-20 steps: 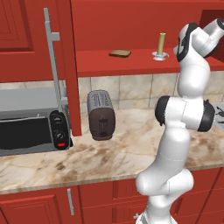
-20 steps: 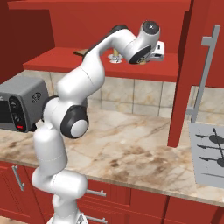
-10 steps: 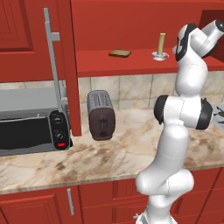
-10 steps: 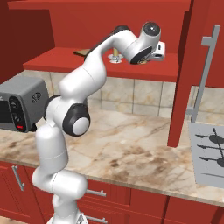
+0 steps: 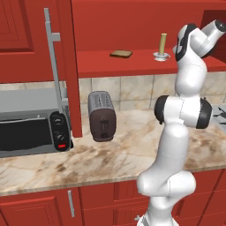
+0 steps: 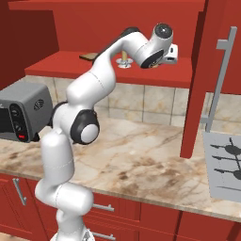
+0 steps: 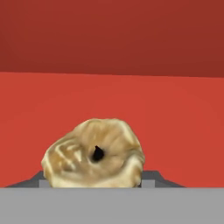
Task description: Pick the candle and candle from the dining table and place them in the open cabinet. Close the cabinet after placing the objects.
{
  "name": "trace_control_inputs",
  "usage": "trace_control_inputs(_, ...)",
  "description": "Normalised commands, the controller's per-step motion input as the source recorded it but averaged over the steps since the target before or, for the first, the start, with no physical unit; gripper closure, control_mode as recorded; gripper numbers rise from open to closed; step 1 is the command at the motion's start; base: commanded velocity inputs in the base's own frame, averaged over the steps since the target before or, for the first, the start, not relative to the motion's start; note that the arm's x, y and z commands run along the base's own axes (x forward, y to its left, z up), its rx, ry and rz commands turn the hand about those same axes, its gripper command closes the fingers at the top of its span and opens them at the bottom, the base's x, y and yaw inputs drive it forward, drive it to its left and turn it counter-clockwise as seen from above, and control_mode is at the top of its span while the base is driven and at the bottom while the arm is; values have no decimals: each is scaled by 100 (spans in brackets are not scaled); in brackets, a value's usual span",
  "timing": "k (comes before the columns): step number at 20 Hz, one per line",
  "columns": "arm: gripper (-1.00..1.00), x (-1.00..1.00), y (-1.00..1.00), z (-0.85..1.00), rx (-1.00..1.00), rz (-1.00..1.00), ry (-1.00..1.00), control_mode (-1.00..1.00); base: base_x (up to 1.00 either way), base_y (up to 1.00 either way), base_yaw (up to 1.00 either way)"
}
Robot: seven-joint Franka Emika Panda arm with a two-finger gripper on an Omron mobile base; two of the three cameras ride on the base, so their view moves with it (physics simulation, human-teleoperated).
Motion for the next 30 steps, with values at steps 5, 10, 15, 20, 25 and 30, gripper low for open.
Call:
trace_control_inputs(5,100,20,0,-19,0,0,0,-100,0,0,0)
trace_control_inputs(10,-100,6,0,-20,0,0,-2,-100,0,0,0)
trace_control_inputs(15,-100,0,1,-18,0,0,-2,-100,0,0,0)
trace_control_inputs(20,-100,0,-1,-8,0,0,-3,-100,0,0,0)
trace_control_inputs(25,-100,-1,-1,-4,0,0,-3,-100,0,0,0)
trace_control_inputs(30,-100,-14,-2,0,0,0,0,-100,0,0,0)
